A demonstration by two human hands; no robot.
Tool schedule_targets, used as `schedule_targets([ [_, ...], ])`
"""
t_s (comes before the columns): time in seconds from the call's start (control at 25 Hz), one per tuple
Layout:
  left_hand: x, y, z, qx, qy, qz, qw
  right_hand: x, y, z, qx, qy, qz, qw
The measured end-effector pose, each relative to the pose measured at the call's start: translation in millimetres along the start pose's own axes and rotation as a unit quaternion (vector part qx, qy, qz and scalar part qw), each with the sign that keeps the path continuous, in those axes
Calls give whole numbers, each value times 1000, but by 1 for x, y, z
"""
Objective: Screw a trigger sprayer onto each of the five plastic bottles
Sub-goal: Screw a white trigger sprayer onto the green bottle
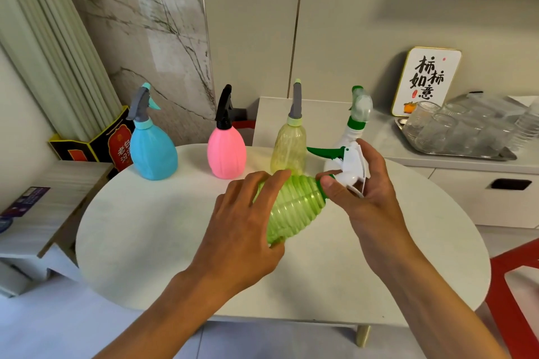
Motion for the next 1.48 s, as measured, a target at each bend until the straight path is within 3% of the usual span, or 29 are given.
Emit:
schedule_targets([
  [0.08,3,1,3,1,-22,33,999,1,0,-2,-2,-53,8,999],
  [0.16,3,1,2,23,-5,46,999,-10,2,1,-21,-121,-45,991],
  [0.28,-6,2,4,43,-16,15,999,-20,3,9,-40,-141,-98,984],
  [0.36,-7,0,6,64,49,-18,997,-16,0,6,-19,-162,-115,980],
  [0.48,-6,-4,4,153,306,-110,933,-11,-1,-4,13,-232,-175,957],
  [0.64,-11,-4,18,175,460,-161,856,-12,2,-14,23,-287,-224,931],
  [0.76,-13,-4,17,194,502,-164,826,-13,-1,-18,29,-257,-210,943],
  [0.8,-11,-4,15,194,501,-150,830,-14,-2,-18,26,-239,-192,952],
  [0.96,-6,-5,19,151,392,-52,906,-16,-5,-18,24,-221,-138,965],
  [1.04,-6,-4,24,130,355,-39,925,-13,-6,-19,13,-228,-127,965],
  [1.12,-6,-5,26,79,221,-45,971,-7,-6,-13,-20,-241,-112,964],
  [1.2,-7,-3,33,13,92,-33,995,-6,-4,-8,-45,-259,-115,958],
  [1.28,-11,-2,38,16,116,-56,991,-3,-4,-7,-49,-266,-123,955],
  [1.36,-15,-3,38,68,234,-104,964,0,-3,-13,-26,-265,-149,952],
  [1.48,-27,-2,31,160,427,-176,872,-2,0,-22,10,-270,-221,937],
])
Point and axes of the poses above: each hand's wrist, its own y-axis away from the middle knuckle, its own x-axis out of the back of the hand, z = x × y, the point moved 7 cm from there along -y, towards the middle knuckle, and after that the axes turned 13 degrees about y, right-handed, at the moved point
